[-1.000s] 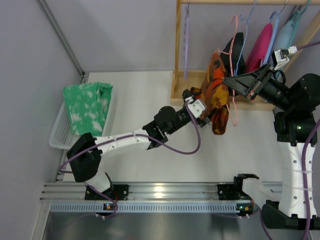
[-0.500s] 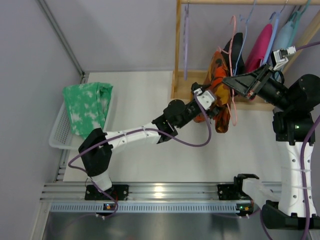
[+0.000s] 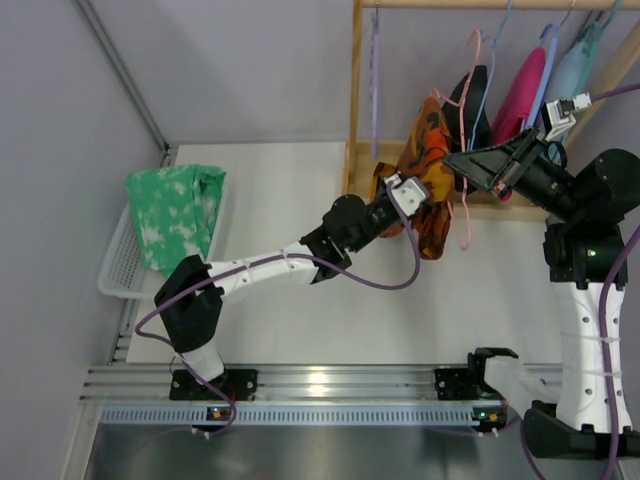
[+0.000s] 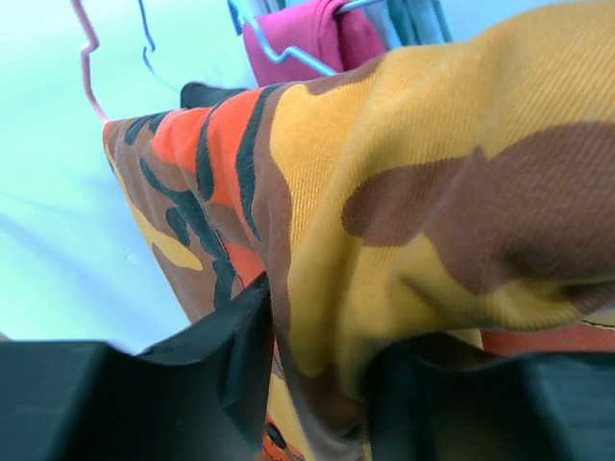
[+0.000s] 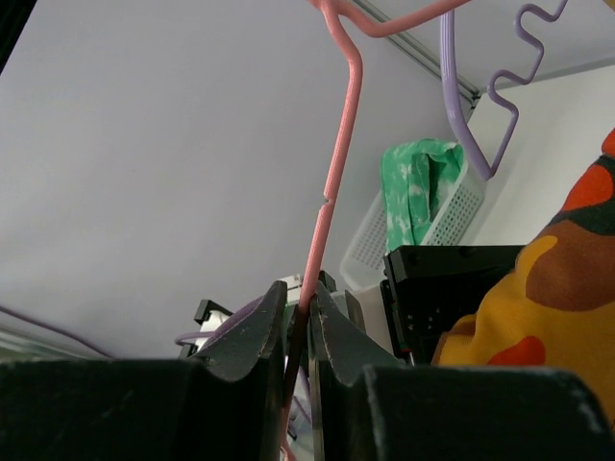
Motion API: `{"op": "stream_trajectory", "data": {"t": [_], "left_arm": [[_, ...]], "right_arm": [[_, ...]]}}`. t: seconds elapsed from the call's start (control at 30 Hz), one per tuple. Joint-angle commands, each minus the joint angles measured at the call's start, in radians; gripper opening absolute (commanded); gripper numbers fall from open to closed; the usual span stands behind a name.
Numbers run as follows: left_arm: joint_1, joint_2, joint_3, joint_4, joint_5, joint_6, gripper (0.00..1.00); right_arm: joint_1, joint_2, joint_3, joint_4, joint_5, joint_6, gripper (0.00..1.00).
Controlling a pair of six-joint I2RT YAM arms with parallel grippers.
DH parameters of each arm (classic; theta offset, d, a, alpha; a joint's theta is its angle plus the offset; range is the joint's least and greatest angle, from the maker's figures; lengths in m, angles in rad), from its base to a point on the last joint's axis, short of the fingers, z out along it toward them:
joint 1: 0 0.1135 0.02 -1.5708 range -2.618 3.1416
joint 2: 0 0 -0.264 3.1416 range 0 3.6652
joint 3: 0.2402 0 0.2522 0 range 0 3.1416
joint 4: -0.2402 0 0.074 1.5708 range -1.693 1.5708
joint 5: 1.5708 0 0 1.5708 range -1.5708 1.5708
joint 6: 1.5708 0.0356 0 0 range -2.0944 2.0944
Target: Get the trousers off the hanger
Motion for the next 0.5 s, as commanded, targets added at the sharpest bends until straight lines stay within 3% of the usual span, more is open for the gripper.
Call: {"op": "stream_trajectory", "data": {"t": [0.0, 0.17, 0.2, 0.47], "left_arm": [[0.038, -0.073, -0.004, -0.005, -0.016, 0.020, 0.36], [0.043, -0.116, -0.020, -0.023, 0.016, 0.015, 0.10], [0.042, -0.130, -0.019, -0.028, 0.019, 0.015, 0.00], [0.042, -0.203, 0.050, -0.097, 0.061, -0.038, 0.00]], "right_arm": [[-0.005, -0.052, 0.022, 0.211, -0.010, -0.044, 0.00], [-0.027, -0.055, -0.019, 0.208, -0.008, -0.062, 0.00], [-0.034, -0.056, -0.027, 0.204, -0.005, -0.067, 0.00], [-0.061, -0.062, -0.128, 0.108, -0.019, -0.197, 0.00]]}}
